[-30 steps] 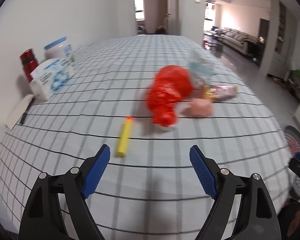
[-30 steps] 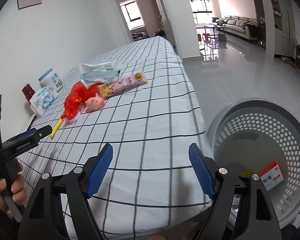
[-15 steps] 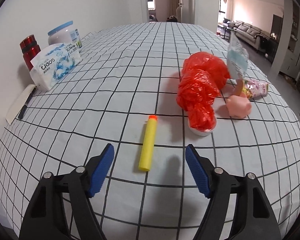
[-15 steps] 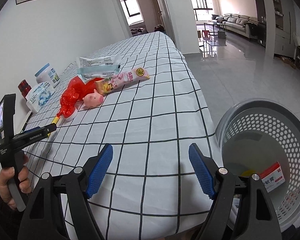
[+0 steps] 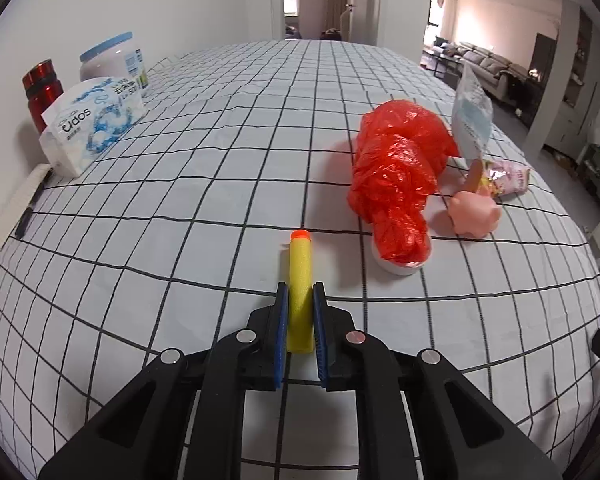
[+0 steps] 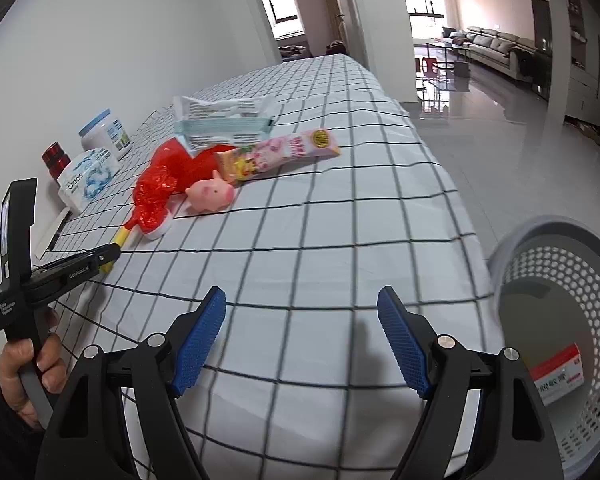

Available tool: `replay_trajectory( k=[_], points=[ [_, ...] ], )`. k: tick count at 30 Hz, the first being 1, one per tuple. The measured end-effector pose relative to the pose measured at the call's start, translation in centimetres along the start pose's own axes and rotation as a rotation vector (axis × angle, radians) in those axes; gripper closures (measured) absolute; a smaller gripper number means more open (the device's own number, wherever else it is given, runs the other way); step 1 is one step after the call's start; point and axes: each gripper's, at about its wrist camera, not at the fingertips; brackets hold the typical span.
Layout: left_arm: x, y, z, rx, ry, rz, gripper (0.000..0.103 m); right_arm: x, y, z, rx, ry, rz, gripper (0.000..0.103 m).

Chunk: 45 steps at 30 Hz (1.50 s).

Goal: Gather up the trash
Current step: 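Close the left gripper on the yellow foam dart, then grasp the pink pig toy with the right gripper while the left gripper holds the dart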

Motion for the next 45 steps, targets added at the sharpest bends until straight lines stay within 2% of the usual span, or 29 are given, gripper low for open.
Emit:
replay_trajectory(
  k=[22,42,43,45],
  points=[
    [-3.1,-0.2,-1.3,-0.03,0.027,0.136,0.091,6.5,6.3,-7.3,-0.139,0.026,-0.008,0.028],
    [-4.0,-0.3,-1.9,-0.054,-0.022,0.161,0.091,11.8,8.3,-10.3,-0.19,-0.085,-0.073,0.029],
    [-4.0,-0.3,-1.9,-0.054,-0.022,0.161,0.091,11.9,8.3,-10.4,-0.194,-0.088,-0.073,0.03],
    [-4.0,-0.3,-1.8,-0.053,-0.019,0.161,0.091,12.2,8.1,-10.7,-0.214,-0.089,-0.087,0.047]
  ],
)
Point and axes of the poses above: each gripper's, at about its wrist camera, not at the fingertips, and x roughly the way its jaws point, z to its right, y to its top
